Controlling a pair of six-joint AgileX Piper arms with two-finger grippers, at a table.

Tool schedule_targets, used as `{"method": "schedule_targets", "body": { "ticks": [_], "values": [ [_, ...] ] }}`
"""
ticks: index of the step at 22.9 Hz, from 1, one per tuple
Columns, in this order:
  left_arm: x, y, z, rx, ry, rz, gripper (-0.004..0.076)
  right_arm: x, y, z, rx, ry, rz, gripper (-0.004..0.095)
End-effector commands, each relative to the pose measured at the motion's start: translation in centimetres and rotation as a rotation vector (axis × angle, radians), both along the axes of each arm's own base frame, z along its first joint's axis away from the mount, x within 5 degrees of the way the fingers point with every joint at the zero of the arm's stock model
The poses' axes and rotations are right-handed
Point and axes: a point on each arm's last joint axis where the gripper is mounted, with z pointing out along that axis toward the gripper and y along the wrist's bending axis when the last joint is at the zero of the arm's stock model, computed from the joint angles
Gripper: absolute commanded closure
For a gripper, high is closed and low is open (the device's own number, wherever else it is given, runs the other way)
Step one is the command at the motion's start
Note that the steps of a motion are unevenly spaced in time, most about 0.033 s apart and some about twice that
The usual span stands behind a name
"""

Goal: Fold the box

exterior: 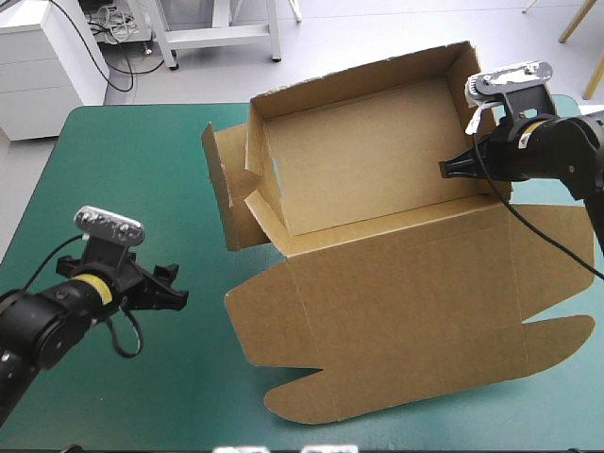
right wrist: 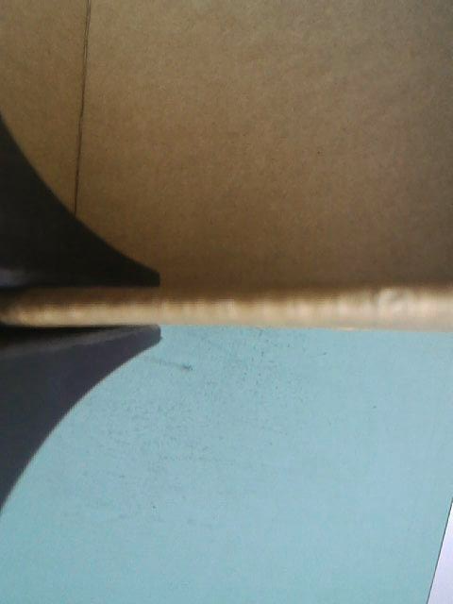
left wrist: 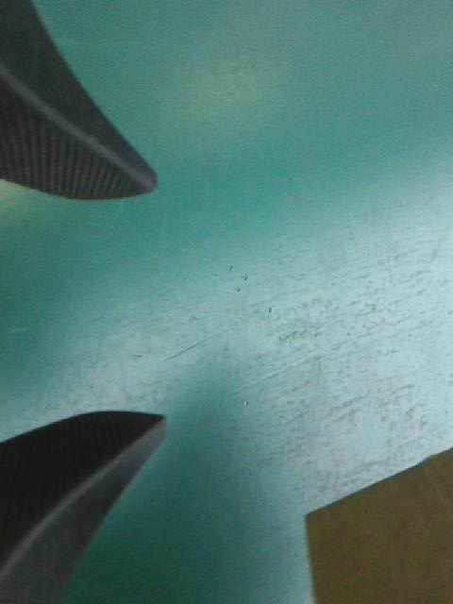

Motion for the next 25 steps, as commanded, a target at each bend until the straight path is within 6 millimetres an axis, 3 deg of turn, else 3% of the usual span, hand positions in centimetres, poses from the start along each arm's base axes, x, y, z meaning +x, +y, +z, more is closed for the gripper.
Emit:
{"method": "schedule_targets", "body": {
  "ticks": [1, 4, 5, 8, 12, 15, 21, 25],
  "values": [
    [2.3, -0.9, 2.1, -0.001, -0.043, 0.011, 0.0264, -1.1, -0.3, 2.1, 0.028, -0.123, 0.005, 0.093],
    [4.4, -0.7, 2.5, 0.024, -0.014, 0.056, 0.0264, -1.1, -0.3, 2.1, 0.028, -0.123, 0.005, 0.093],
    [5.8, 0.2, 2.5, 0.034, 0.008, 0.098, 0.0264, -1.1, -0.3, 2.1, 0.026, -0.123, 0.006, 0.093],
    [7.6, 2.3, 1.7, 0.01, 0.041, 0.144, 0.0264, -1.1, -0.3, 2.1, 0.026, -0.123, 0.006, 0.0929],
    [10.8, 6.0, 0.1, -0.197, 0.055, 0.111, 0.0264, -1.1, -0.3, 2.1, 0.028, -0.123, 0.005, 0.093],
    [13.5, 7.3, -1.7, -0.361, 0.063, 0.069, 0.0264, -1.1, -0.3, 2.1, 0.038, -0.121, 0.001, 0.093],
    [16.9, 5.5, -8.4, -0.661, 0.15, -0.051, 0.0264, -0.8, -0.2, 1.9, 0.055, -0.11, -0.015, 0.093],
    [17.4, 4.1, -8.9, -0.755, 0.156, -0.13, 0.0266, -0.3, -0.1, 1.6, 0.052, -0.097, -0.015, 0.093]
  ]
}}
